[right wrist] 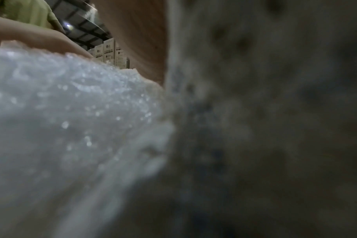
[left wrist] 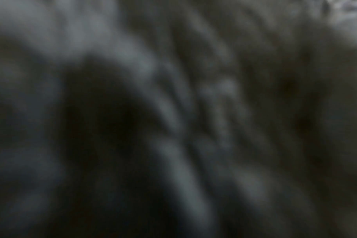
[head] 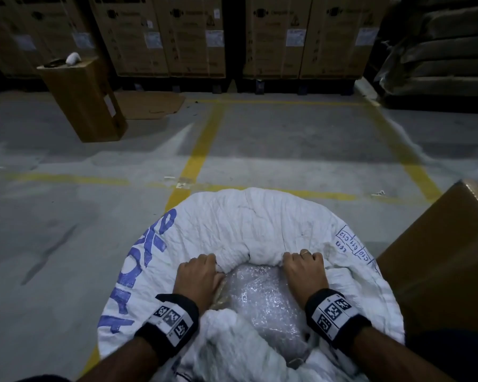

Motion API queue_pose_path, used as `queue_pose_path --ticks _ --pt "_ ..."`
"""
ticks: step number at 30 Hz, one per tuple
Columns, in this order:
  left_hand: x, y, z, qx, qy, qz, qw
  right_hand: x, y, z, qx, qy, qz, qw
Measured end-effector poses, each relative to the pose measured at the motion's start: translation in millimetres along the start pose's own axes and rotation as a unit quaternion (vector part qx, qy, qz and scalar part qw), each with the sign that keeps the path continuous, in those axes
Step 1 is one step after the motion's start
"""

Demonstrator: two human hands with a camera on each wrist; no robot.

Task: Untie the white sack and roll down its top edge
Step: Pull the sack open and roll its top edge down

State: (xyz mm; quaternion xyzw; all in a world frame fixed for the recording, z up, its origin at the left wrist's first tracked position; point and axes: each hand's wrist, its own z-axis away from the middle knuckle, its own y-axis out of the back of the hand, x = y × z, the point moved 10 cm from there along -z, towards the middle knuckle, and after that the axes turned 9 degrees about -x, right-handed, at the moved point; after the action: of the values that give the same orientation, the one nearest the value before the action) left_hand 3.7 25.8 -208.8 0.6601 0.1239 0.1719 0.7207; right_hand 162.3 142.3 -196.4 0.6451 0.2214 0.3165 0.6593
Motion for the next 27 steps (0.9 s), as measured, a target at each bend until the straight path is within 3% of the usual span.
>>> queue_pose_path --ticks 4,8,14,17,21,23,25,26,27 --pt "-4.2 1.3 -6.1 0.022 -0.005 0.006 1.000 6.6 -1.6 -4.9 0.004 -0.008 -0.021 1.000" --pt "-10.5 -9.5 -11.1 -0.003 0.003 0.033 0.999 20.3 -0.4 -14.9 -0.006 -0.025 -0.105 0.994" --pt "-28.9 -7.1 -17.7 -0.017 0.035 0.213 0.976 48.1 -3.5 -31.1 -0.034 -0.059 -0.306 0.950" --pt "-38.1 -8.1 -23.1 -0.097 0.034 0.291 0.951 61.5 -23.0 -51.4 -0.112 -0.049 -0.384 0.915" --pt "-50.8 2.9 -19.6 -0.159 0.042 0.372 0.914 57.2 -29.8 -60.8 -0.246 0.036 -0.445 0.861" --pt "-55.1 -4.2 -14.8 -0.221 0.052 0.408 0.884 58.5 -39.8 -54.4 -0.302 0.044 -0.503 0.809" --pt "-55.0 -10.8 -9.8 -0.256 0.026 0.402 0.879 58.9 -56.3 -42.6 -0.351 0.006 -0.566 0.746" --pt "-53.5 -16.9 -6.6 -0.268 0.023 0.403 0.875 59.9 -63.6 -38.6 -0.360 -0.016 -0.572 0.737" --pt "-51.6 -21.8 -5.4 -0.265 0.022 0.413 0.871 62.4 -66.1 -37.3 -0.353 -0.025 -0.555 0.753"
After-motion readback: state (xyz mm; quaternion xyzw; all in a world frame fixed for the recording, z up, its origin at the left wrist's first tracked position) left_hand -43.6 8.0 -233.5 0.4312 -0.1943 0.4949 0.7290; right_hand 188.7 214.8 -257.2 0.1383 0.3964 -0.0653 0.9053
